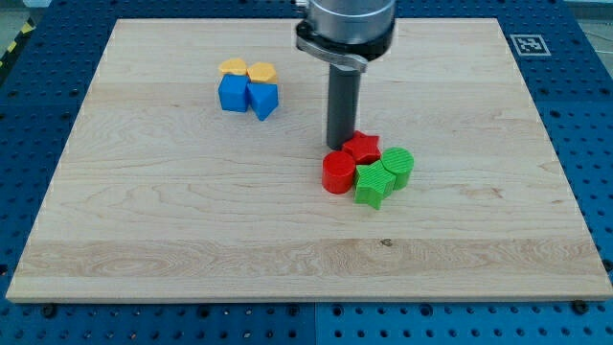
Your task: Move the red star in between the the green star and green circle
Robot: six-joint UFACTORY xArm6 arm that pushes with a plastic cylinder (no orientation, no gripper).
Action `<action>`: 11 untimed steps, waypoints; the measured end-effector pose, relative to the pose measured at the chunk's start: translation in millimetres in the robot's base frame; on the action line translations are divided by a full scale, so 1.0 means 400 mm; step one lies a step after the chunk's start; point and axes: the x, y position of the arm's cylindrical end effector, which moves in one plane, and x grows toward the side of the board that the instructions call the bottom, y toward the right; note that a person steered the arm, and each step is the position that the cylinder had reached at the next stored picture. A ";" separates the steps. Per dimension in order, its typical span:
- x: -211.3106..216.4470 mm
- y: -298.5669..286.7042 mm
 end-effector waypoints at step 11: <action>0.031 0.148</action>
